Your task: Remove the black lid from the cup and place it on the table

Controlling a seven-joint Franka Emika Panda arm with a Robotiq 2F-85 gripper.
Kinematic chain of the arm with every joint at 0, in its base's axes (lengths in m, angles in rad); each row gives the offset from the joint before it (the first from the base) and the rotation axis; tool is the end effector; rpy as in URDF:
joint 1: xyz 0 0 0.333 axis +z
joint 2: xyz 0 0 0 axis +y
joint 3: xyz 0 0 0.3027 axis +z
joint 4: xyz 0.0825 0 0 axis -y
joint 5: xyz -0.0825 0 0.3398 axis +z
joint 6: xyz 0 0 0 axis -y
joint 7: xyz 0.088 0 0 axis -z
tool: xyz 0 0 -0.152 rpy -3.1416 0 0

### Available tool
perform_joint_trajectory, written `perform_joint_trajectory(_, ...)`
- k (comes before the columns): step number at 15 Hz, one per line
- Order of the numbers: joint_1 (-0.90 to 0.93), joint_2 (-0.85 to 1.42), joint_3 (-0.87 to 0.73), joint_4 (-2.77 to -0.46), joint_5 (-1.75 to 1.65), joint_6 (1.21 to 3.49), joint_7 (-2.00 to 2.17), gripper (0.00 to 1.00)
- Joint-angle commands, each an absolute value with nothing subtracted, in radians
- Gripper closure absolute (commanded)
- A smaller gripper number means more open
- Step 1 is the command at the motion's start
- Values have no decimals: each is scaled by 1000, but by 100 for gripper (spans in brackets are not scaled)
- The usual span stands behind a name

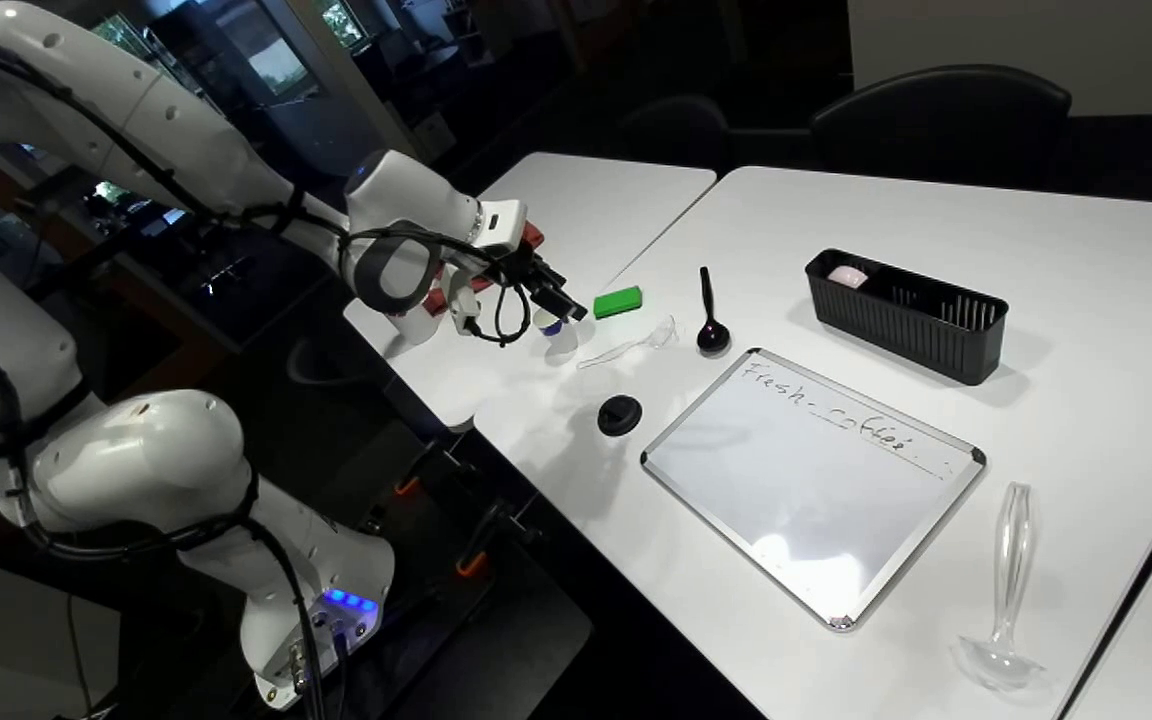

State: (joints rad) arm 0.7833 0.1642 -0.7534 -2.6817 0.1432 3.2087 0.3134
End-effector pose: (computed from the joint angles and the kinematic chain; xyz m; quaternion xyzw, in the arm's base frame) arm 0.4499 -0.0094 0.2278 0.9584 -0.1935 0.2098 0.0086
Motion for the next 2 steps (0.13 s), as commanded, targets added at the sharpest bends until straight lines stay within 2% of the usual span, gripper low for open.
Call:
perform_joint_trajectory(1, 881, 140, -838, -2682, 133, 3167, 314, 0)
perform_joint_trajectory(2, 903, 140, -855, -2682, 133, 3166, 315, 0)
